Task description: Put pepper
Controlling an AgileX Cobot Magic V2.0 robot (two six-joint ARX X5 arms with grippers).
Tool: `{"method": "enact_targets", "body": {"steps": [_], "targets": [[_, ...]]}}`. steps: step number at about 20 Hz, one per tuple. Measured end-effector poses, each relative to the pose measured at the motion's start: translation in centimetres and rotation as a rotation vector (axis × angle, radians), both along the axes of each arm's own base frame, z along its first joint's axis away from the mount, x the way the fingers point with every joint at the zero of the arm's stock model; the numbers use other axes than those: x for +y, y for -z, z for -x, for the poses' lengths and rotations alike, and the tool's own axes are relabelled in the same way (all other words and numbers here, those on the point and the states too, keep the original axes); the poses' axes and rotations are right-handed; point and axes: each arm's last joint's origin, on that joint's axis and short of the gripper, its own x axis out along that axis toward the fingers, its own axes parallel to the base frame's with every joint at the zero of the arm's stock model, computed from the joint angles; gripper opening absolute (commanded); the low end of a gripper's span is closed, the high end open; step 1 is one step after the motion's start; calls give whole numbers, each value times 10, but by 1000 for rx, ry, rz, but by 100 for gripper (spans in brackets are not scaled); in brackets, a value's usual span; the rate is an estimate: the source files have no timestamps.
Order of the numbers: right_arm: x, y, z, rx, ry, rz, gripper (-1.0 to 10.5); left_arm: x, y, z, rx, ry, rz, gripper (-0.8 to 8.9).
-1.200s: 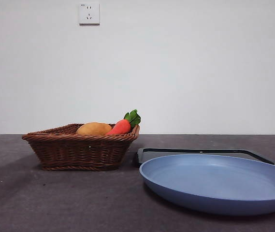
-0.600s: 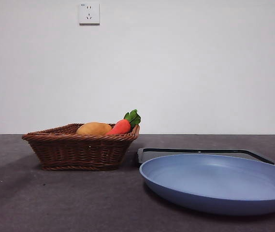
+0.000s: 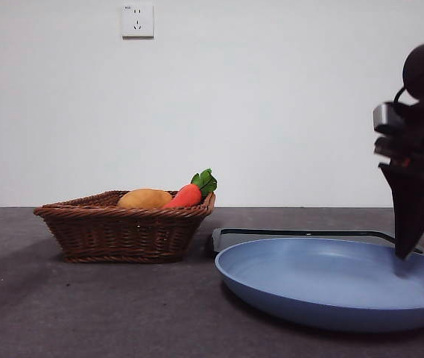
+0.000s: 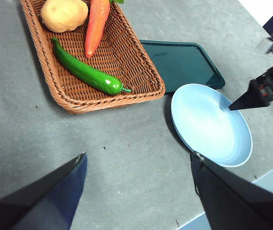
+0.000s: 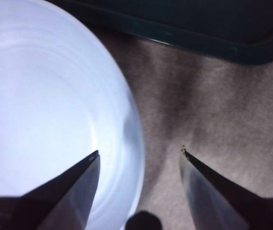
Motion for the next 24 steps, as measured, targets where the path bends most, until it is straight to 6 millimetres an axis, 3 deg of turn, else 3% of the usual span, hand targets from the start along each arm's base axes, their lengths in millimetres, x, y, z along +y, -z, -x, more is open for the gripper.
{"method": "enact_targets", "body": {"steps": [7,14,19,24], "targets": [[3,11,-4,35,-8,-2,23,0,0,0,0,0,0,378],[3,8,-3,37,-6,-17,5,0,-1,-3,5,-13,15,376],[-3,-32,14,-97,4,-25,5,-1,-5,-29,92,-42,52,376],[-17,-78,43,-270,43,-50,5,-17,-20,-80,166,-73,21,376]]}}
